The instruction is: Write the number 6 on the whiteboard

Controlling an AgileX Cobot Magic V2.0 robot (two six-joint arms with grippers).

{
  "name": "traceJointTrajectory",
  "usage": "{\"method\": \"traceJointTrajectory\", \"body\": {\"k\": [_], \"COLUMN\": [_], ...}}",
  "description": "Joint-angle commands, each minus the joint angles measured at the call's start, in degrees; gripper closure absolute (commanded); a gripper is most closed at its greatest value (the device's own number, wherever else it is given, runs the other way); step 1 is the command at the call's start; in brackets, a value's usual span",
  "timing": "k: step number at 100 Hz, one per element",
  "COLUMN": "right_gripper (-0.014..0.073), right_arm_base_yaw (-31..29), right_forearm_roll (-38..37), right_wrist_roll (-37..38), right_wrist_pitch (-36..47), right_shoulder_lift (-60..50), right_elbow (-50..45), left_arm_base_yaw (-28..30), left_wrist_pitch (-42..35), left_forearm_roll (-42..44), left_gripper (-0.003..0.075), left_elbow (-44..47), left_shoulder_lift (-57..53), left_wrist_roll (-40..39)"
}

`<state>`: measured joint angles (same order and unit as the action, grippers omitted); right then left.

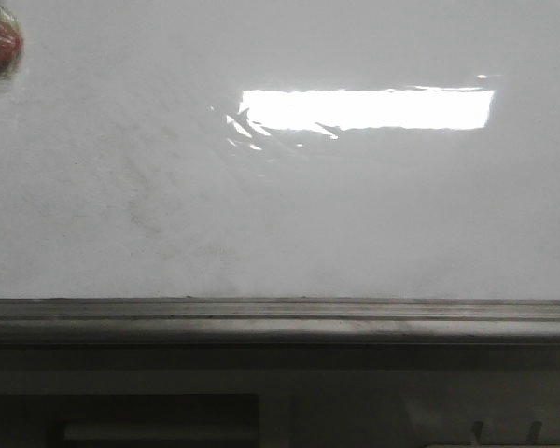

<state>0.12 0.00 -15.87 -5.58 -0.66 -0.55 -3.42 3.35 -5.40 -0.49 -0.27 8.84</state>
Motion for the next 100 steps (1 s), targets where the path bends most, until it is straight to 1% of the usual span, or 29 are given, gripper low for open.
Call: {"method": "traceJointTrajectory", "body": {"k": [1, 93, 100], "right_gripper": [0.0659, 0.0659, 0.0659], "right_arm_base_yaw": [-0.1, -0.1, -0.1], "right_forearm_roll": [0.0, 0.0, 3.9], "right_wrist_roll": [-0.3, -0.3, -0.3], "right_wrist_pitch": [4.8, 5.6, 6.2], "right_shoulder_lift": [-0.9, -0.9, -0.9], "right_elbow": [-1.3, -1.3, -1.3], "left_arm_base_yaw": [0.2, 0.2, 0.2], "left_wrist_pitch": [-4.2, -5.1, -5.2], "left_forearm_roll": [-0.5, -1.4, -3.5], "left_gripper": [0.0740, 0.0740, 0.0740], "left_elbow": [2.8, 2.7, 2.7], "left_shoulder_lift": [-1.8, -1.8, -1.8], "left_wrist_roll": [-0.5, -0.5, -0.5]}}
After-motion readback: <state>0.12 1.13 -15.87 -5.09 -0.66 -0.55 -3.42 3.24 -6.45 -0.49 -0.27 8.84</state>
